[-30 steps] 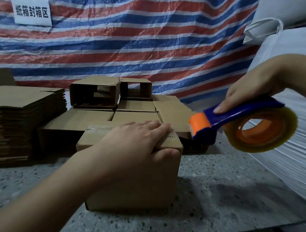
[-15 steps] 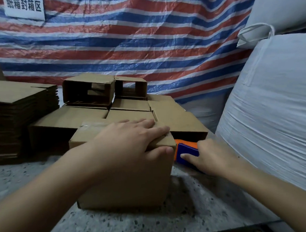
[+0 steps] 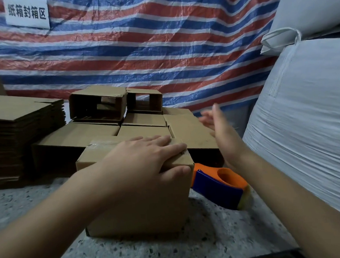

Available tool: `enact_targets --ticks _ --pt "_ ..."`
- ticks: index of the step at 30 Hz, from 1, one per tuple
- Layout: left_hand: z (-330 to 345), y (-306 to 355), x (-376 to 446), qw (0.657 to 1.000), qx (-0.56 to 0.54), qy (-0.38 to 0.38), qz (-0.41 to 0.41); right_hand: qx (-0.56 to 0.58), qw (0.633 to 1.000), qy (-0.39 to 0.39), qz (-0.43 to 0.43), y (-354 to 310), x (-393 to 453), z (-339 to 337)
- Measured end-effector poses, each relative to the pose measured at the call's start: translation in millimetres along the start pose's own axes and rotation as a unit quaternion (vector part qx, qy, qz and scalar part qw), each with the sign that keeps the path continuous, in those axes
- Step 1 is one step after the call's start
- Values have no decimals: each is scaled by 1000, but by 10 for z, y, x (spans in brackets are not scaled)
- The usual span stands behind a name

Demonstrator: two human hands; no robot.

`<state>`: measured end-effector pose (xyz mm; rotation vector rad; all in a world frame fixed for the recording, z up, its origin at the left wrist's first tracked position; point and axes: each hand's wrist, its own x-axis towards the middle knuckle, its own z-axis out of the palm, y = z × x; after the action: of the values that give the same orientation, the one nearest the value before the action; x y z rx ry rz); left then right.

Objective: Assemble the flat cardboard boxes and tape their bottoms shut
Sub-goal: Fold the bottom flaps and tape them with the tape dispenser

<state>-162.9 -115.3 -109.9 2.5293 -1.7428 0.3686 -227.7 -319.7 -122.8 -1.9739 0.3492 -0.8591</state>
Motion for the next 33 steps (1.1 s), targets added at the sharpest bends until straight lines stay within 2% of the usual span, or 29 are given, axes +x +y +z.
enact_targets --ticks 2,6,10,13,16,18,20,22,24,26,29,31,33 --pt "-4 -2 9 1000 7 -10 1 125 992 -29 15 -185 66 195" --pt "25 -18 29 999 40 -5 -10 201 976 -60 54 -258 32 571" --pt "80 -44 46 999 37 18 -11 304 933 -86 172 33 -111 669" --pt "103 -62 36 999 22 30 -13 269 933 -123 206 373 -378 678" --pt "80 -60 8 999 -7 44 -25 221 949 -85 210 429 -404 658" --pt "33 -47 -31 994 -77 78 -27 219 954 -48 200 325 -350 614" --pt "-25 -35 -96 973 -171 156 -21 211 965 -6 154 229 -331 558" --pt "-63 -60 -197 939 -216 265 -19 226 966 19 121 174 -371 499" --pt "-55 -156 -337 898 -224 378 -30 226 970 9 85 179 -460 479" --pt "43 -311 -508 861 -255 432 -84 201 979 -14 33 251 -601 487" --pt "344 -458 -749 819 -342 415 -198 193 979 -52 -37 373 -870 560" --pt "568 -450 -851 795 -440 357 -216 179 980 -64 -62 393 -974 639" --pt "680 -422 -904 769 -523 304 -205 155 985 -51 -51 336 -984 695"
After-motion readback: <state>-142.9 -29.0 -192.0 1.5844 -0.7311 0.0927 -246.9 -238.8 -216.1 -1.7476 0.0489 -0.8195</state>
